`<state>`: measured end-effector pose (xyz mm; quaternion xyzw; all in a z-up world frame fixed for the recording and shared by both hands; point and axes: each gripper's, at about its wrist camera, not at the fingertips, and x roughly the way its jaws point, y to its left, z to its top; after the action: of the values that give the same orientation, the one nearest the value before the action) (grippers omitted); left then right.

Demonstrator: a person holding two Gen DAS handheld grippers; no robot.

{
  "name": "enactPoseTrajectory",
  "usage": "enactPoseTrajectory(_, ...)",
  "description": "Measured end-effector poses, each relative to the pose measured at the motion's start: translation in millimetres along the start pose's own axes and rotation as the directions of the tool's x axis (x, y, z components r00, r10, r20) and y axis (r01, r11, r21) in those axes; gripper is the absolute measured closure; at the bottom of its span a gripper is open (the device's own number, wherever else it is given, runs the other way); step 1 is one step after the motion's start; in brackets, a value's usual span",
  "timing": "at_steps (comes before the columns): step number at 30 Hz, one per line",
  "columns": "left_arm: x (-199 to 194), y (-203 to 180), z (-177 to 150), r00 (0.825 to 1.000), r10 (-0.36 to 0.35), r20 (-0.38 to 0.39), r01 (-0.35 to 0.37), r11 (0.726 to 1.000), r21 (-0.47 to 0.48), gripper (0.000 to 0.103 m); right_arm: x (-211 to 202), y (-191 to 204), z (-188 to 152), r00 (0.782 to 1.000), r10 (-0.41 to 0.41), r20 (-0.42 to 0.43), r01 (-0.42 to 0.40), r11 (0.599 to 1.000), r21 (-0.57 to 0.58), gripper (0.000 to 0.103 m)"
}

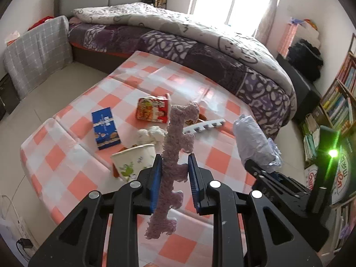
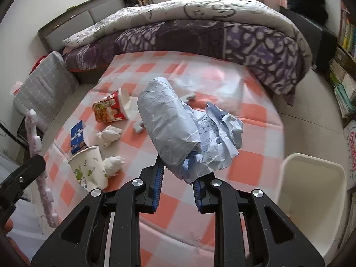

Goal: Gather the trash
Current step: 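Grasp the crumpled plastic bag with the right gripper while the left gripper holds the strip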

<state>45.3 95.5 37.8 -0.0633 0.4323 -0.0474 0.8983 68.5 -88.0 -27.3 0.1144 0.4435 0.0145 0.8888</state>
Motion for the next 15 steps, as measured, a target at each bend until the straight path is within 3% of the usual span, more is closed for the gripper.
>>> enactPoseTrajectory(15, 18.9, -57.1, -16.7, 0.999, -0.041, -0.034, 0.044, 0.995, 0.095, 0.079, -46.9, -93.4, -14.5, 0.995, -0.095, -0.020, 0.097, 0.989, 0.116, 0.080)
